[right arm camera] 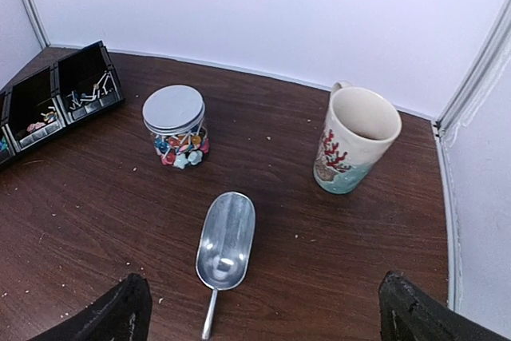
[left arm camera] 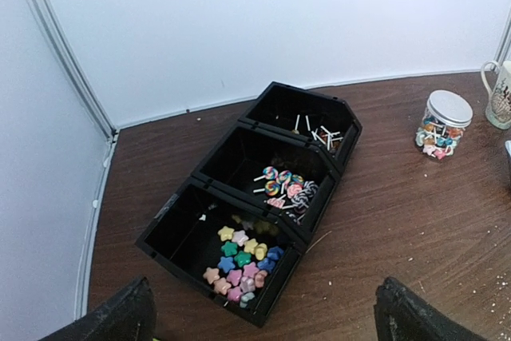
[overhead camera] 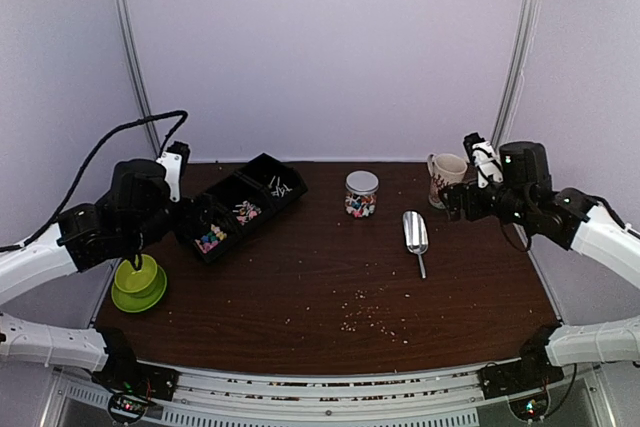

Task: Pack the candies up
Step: Reset both arms

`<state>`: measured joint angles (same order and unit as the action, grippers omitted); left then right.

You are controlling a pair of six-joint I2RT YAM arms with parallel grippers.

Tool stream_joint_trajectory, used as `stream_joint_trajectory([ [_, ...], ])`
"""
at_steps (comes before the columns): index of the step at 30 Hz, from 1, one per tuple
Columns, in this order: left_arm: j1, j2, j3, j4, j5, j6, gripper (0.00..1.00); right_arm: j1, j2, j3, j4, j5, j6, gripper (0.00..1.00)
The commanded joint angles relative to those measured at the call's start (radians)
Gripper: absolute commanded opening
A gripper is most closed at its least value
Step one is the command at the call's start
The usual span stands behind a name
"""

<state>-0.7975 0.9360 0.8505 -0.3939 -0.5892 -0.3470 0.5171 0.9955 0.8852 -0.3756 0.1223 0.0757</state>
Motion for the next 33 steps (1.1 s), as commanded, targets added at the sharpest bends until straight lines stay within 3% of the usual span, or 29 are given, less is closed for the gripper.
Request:
stream_joint_trajectory([
  [1,0.013,-0.093,-0.020,-0.109,-0.050,-0.034,0.98,0.001,-0.154,-0.069,-0.073,0.124,0.042,1.00],
  [10,0.084,-0.265,-0.061,-0.207,-0.088,-0.015,0.98,0.001,-0.375,-0.138,-0.179,0.204,0.047,1.00],
  [19,0.158,-0.424,-0.164,-0.218,-0.083,0.009,0.98,0.001,-0.469,-0.150,-0.238,0.250,0.065,0.99],
  [33,0.158,-0.424,-0.192,-0.234,-0.098,0.023,0.98,0.001,-0.519,-0.178,-0.204,0.194,0.067,1.00],
])
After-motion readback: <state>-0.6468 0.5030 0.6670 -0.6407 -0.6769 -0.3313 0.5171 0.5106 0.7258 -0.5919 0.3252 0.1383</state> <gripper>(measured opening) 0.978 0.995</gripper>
